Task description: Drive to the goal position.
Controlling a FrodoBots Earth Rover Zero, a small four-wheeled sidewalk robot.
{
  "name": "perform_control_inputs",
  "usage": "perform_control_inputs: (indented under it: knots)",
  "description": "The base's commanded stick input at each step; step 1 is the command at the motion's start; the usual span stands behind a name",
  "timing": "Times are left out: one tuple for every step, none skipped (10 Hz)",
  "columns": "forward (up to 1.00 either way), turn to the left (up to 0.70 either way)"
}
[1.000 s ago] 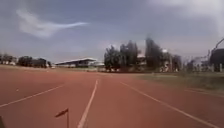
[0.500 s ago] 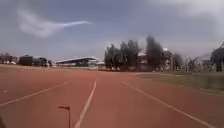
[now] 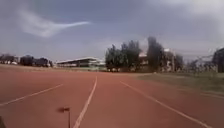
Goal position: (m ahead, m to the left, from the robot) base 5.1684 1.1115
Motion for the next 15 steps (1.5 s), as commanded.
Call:
perform_control_inputs:
  knots:
    - [0.70, 0.00]
    - [0.70, 0.00]
    - [0.70, 0.00]
    - [0.70, 0.00]
    - [0.70, 0.00]
    - [0.70, 0.00]
    - [0.70, 0.00]
    - [0.70, 0.00]
    - [0.70, 0.00]
    - [0.70, 0.00]
    - [0.70, 0.00]
    - [0.70, 0.00]
    - [0.70, 0.00]
    - [0.70, 0.00]
    - [0.70, 0.00]
